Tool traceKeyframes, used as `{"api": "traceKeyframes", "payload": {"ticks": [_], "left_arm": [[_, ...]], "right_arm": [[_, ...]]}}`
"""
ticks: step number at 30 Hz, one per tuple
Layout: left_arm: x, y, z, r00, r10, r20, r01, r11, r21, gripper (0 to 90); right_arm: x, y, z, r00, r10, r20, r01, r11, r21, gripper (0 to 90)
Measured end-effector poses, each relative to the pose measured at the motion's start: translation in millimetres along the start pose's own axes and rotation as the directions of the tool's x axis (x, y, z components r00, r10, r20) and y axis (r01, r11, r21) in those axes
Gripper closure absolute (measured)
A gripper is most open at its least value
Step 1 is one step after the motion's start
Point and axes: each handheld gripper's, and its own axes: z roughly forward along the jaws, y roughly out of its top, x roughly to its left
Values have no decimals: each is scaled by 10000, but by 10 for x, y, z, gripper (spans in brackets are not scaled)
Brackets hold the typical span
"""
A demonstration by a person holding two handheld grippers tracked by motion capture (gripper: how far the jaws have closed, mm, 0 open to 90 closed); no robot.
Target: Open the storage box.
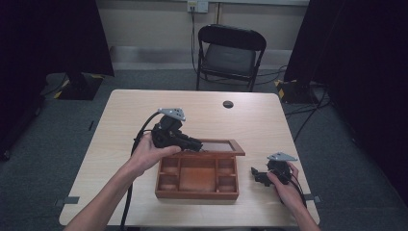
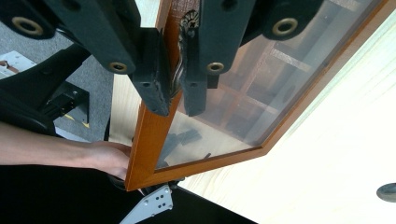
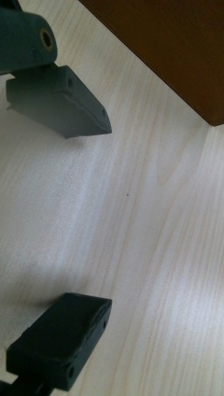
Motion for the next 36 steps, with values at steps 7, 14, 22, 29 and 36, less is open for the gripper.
{"api": "traceKeyframes", "payload": {"ticks": [7,14,22,29,36], "left_arm": [[-6,28,-8,9999,35,-168,-36,10000,-74,813],[-4,39,-17,9997,99,-231,-101,9999,-68,814],[15,70,-29,9996,82,-260,-86,9998,-167,815],[44,88,-45,9997,64,-218,-68,9997,-220,816],[60,110,-31,9993,108,-349,-118,9995,-297,817]], "right_arm": [[-2,1,0,10000,-2,-11,2,10000,8,129],[-2,1,0,10000,-1,-20,1,10000,14,128],[-2,1,1,10000,-2,-23,2,10000,15,129],[-2,1,1,10000,-3,-20,3,10000,13,128],[-2,1,1,10000,0,-19,0,10000,15,128]]}}
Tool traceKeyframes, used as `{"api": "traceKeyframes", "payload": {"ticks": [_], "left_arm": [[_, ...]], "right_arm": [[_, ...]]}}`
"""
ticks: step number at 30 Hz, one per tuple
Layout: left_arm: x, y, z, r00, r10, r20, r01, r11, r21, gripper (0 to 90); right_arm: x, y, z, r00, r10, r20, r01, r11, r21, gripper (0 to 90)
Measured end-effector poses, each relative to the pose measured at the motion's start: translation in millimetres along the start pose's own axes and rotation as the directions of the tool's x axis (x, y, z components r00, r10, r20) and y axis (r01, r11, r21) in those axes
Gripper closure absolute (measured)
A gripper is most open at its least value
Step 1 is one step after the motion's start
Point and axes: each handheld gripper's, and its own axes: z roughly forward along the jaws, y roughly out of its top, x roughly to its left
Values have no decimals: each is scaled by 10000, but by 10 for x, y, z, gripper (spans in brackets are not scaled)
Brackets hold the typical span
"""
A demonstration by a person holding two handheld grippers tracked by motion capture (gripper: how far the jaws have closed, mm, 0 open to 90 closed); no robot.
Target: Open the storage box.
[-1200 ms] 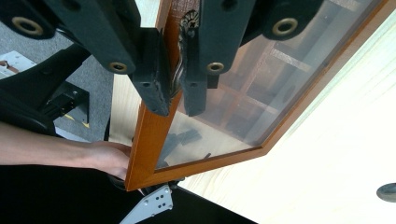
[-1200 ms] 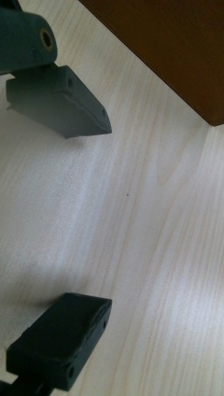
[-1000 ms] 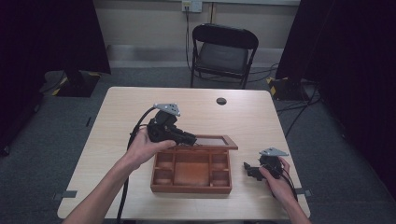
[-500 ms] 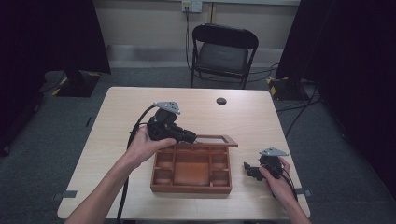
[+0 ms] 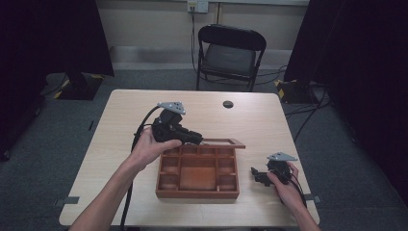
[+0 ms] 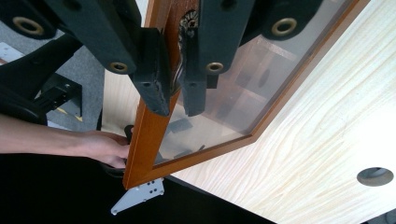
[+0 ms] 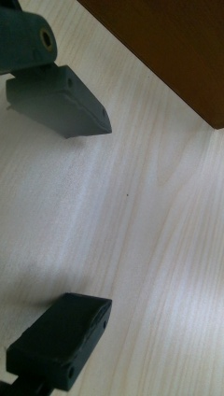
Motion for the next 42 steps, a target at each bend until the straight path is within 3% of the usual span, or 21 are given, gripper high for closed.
{"api": "traceKeyframes", "payload": {"ticks": [20,42], "left_arm": [[27,67,-18,9997,-35,-245,34,10000,-11,822],[104,124,-57,9993,-92,-368,74,9988,-485,838]], "right_arm": [[0,0,0,10000,-6,-1,6,10000,-4,128],[0,0,0,10000,-6,-5,6,10000,-5,128]]}}
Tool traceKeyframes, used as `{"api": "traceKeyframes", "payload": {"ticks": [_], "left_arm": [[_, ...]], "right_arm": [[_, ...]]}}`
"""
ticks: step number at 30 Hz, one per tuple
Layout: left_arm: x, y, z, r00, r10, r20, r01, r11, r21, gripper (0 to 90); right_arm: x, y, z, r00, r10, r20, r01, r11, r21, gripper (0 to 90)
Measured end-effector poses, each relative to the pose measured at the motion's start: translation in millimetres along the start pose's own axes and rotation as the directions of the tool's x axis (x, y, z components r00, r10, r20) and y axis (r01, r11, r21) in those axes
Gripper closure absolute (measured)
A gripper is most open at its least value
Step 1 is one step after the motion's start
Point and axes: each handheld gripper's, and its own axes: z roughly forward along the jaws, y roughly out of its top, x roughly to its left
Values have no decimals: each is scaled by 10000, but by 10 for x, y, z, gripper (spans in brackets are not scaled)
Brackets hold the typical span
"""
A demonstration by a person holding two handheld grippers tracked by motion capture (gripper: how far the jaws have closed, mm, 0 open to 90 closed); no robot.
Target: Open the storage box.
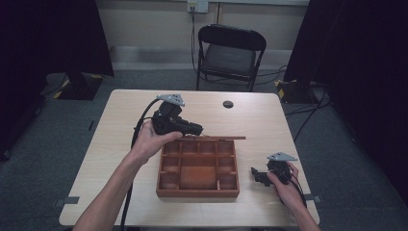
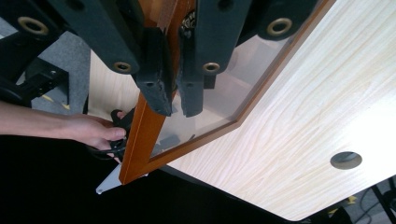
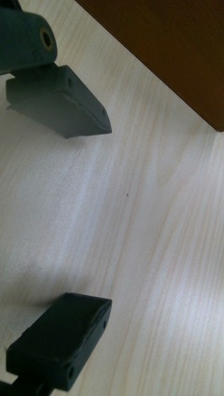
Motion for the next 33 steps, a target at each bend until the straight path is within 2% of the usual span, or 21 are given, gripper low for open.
{"api": "traceKeyframes", "payload": {"ticks": [33], "left_arm": [[8,-13,-2,10000,-19,-9,18,9999,-145,837]], "right_arm": [[0,0,0,10000,2,2,-2,10000,4,128]]}}
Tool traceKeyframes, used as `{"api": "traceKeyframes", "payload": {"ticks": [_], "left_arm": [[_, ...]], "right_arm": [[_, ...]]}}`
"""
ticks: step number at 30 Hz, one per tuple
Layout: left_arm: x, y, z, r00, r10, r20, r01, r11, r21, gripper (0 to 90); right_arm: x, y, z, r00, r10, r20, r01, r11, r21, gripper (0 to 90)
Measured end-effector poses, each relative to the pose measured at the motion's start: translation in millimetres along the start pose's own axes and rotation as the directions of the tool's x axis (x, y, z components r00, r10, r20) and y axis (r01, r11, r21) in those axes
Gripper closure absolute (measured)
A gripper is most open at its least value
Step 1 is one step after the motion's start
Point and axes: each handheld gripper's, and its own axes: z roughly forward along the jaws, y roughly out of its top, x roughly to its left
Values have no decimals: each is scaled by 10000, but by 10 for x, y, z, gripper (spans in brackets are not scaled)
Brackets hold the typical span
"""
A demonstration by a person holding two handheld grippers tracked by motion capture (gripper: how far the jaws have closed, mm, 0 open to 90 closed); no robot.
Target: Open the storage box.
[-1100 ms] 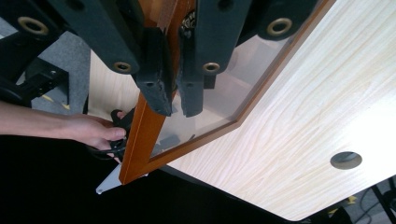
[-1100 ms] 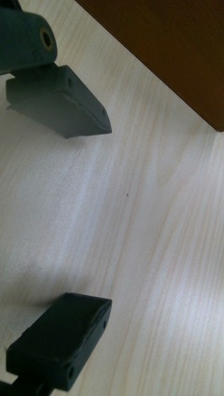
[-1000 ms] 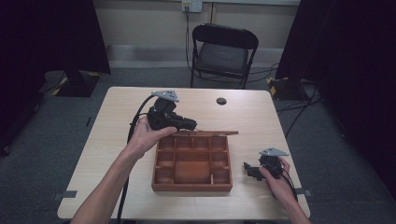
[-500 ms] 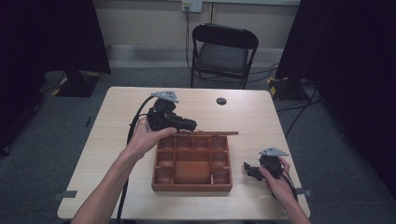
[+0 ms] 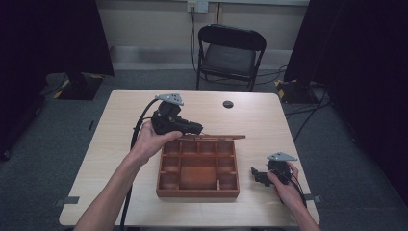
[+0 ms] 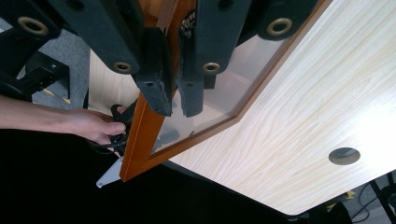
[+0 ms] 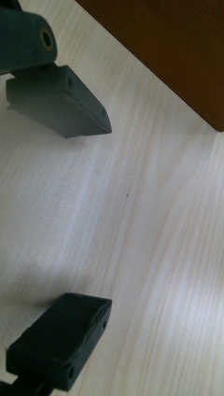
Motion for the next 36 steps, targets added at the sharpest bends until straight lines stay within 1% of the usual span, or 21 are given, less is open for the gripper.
{"api": "traceKeyframes", "payload": {"ticks": [17,36], "left_arm": [[0,0,1,10000,58,18,-58,10000,-13,837],[9,-1,2,10000,15,60,-15,10000,-52,838]], "right_arm": [[0,0,0,10000,-3,-2,3,10000,-3,128],[0,0,0,10000,4,-2,-4,10000,1,128]]}}
